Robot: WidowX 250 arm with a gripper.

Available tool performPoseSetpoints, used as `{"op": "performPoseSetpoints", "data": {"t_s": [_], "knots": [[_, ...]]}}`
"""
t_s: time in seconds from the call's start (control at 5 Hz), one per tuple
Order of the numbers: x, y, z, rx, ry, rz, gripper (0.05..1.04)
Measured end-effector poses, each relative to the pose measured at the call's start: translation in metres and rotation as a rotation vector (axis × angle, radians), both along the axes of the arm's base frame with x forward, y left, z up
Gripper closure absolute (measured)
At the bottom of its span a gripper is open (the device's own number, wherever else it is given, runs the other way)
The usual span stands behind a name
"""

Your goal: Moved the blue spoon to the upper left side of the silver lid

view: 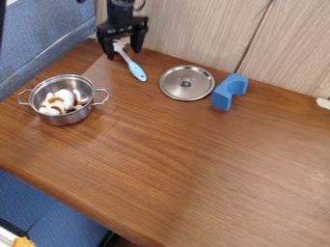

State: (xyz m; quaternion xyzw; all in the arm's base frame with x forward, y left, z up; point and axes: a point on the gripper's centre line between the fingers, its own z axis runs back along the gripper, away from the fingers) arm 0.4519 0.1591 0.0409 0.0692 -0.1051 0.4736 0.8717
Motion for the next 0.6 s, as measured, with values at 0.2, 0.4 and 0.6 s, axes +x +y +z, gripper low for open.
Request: {"op": "performPoseSetpoints", "data": {"t_s": [0.2,0.4,0.6], "knots": [[-0.003,-0.002,0.021,0.005,-0.037,-0.002,0.083],[-0.009,-0.005,0.042,0.008,-0.083,-0.007,0.083],[-0.009,-0.006,0.045,0.009,-0.090,-0.008,0.083]]}}
